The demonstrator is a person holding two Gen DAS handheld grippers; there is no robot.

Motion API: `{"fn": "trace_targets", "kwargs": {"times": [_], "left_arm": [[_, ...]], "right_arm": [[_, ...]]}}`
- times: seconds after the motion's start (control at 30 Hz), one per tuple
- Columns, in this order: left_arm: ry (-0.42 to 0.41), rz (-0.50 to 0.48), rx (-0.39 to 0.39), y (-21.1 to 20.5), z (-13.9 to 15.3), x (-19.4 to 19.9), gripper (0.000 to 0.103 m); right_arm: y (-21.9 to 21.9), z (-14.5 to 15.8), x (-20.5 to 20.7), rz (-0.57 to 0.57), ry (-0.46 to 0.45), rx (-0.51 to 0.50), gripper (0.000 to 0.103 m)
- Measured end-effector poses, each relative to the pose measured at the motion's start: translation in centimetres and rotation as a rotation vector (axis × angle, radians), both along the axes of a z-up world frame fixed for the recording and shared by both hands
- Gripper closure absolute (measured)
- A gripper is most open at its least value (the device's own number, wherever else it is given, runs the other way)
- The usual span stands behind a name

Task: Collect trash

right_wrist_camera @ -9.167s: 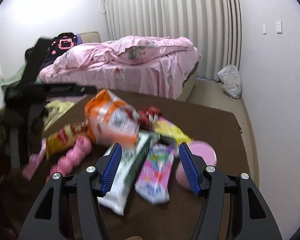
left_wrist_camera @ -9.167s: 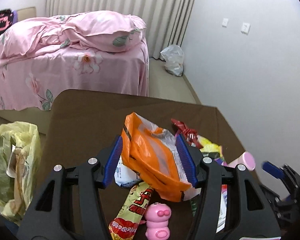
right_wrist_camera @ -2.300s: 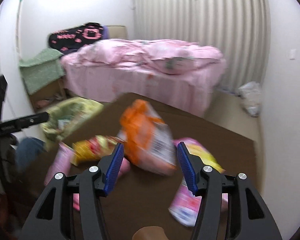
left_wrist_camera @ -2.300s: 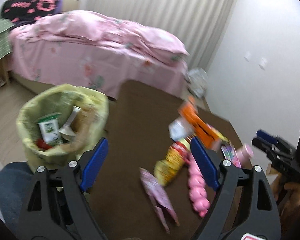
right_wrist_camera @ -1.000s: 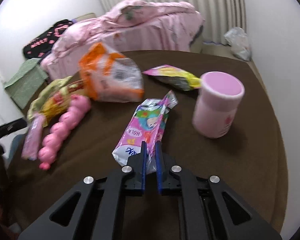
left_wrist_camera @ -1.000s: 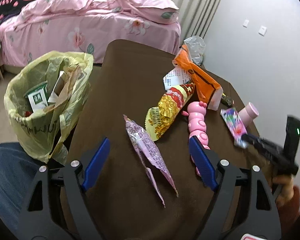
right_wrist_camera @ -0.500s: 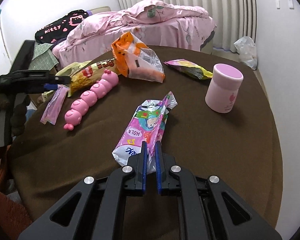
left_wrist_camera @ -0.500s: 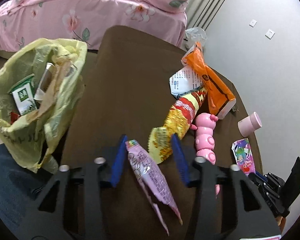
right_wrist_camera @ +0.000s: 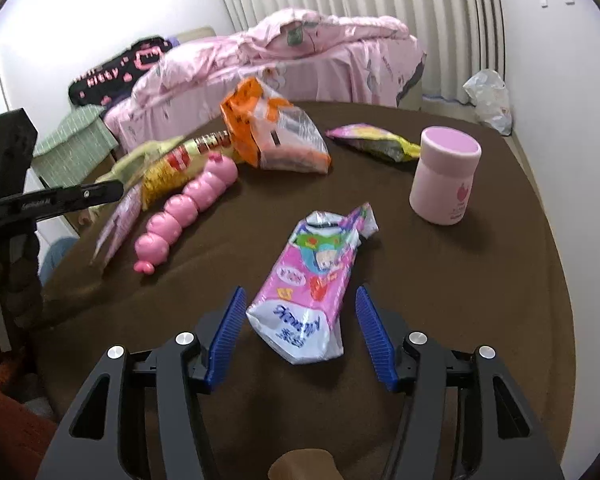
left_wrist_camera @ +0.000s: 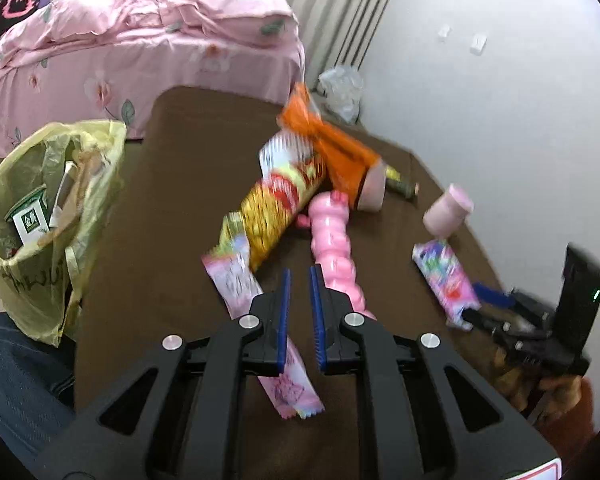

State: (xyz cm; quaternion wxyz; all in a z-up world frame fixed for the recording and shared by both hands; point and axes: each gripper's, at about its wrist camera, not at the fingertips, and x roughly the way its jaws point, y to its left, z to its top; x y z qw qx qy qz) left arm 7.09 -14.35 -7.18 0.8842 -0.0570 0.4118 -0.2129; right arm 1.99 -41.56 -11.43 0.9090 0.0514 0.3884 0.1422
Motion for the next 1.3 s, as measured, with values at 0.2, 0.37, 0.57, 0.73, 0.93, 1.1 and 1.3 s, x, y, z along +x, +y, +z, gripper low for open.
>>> {"fn": "trace_targets", "kwargs": {"times": [0.2, 0.37, 0.57, 0.73, 0.93, 1.1, 1.3], "left_arm": [[0.015, 0.065, -0.037, 1.2, -0.4, 0.0, 0.059], [0.056, 0.110, -0.089, 2.8, -0.6, 0.4, 0.040], [0.052, 0.146, -0.072, 3.3, -0.4, 0.0, 0.038], [-0.053, 0.164, -0.068, 5.1, 1.7, -0.8, 0.018], [0.048, 0.210, 0.002, 5.4, -0.6, 0.2, 0.022], [0.099, 0.246, 0.073, 4.5, -1.7, 2.2, 0.047], [0.109, 0.224, 0.045, 4.7, -1.8, 1.6, 0.083]], "right_arm": [[-0.4, -1.4, 1.7, -0.069, 0.096, 0.047, 0.049], [-0.8, -1.5, 2.0, -0.112, 0.103, 0.093, 0.048], [-0.4, -1.5, 1.8, -0.097, 0.094, 0.068, 0.048], [-0.2, -1.5, 1.7, -0.097, 0.093, 0.041, 0.048], [0.1, -1.5, 1.8, -0.097, 0.092, 0.016, 0.048], [0.8, -1.5, 1.8, -0.100, 0.091, -0.039, 0.048], [1.8, -1.4, 1.4, -0.069, 0.079, -0.091, 0.055]]}}
